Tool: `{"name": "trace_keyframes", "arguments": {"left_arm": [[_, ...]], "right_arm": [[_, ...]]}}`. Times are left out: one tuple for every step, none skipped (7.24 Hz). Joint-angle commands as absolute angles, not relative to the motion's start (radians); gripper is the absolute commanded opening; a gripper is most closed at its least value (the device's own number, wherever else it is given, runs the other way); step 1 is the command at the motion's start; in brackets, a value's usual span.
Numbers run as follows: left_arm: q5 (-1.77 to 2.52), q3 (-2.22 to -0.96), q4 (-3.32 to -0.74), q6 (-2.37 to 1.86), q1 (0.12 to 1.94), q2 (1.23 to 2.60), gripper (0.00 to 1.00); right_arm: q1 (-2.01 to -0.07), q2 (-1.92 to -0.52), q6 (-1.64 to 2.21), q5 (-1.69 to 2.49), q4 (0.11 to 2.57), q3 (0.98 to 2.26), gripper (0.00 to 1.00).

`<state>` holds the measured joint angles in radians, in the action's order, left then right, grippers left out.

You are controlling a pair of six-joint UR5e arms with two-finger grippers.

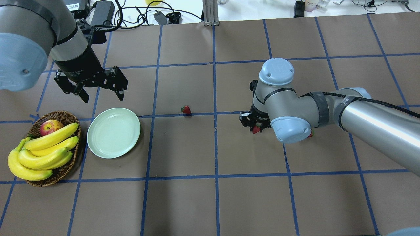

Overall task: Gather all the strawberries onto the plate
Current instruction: 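Move the right gripper to the second strawberry and grasp it, then carry the second strawberry toward the plate with the right gripper, release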

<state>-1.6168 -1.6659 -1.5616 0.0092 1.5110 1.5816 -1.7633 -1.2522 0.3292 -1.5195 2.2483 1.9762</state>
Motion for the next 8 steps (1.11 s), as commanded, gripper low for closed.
{"name": "trace_keyframes", "arguments": {"left_arm": [[-1.617,-1.666,-1.562,0.009,1.511,1.582,1.00],[-1.617,-1.666,-1.562,0.009,1.511,1.582,1.00],[-1.617,-1.666,-1.562,0.009,1.511,1.583,1.00],[-1.617,-1.666,-1.562,0.009,1.511,1.583,1.00],[-1.617,-1.666,-1.562,0.009,1.511,1.583,1.00],[-1.617,-1.666,-1.562,0.009,1.511,1.583,1.00],[-1.615,-1.666,-1.562,0.009,1.511,1.583,1.00],[-1.617,-1.666,-1.563,0.009,1.511,1.583,1.00]], "right_arm": [[-1.895,-1.180,0.533,-1.477,2.200,1.834,0.09],[-1.955,-1.126,0.588,-1.441,2.200,1.772,0.09],[-1.997,-1.070,0.642,-1.431,2.200,1.697,0.10],[-2.032,-1.036,0.678,-1.404,2.201,1.646,0.15],[-2.049,-1.028,0.692,-1.404,2.203,1.643,0.22],[-2.049,-1.023,0.719,-1.376,2.203,1.638,0.67],[-2.049,-1.026,0.719,-1.376,2.203,1.644,0.98],[-2.049,-1.031,0.718,-1.384,2.198,1.646,1.00]]}}
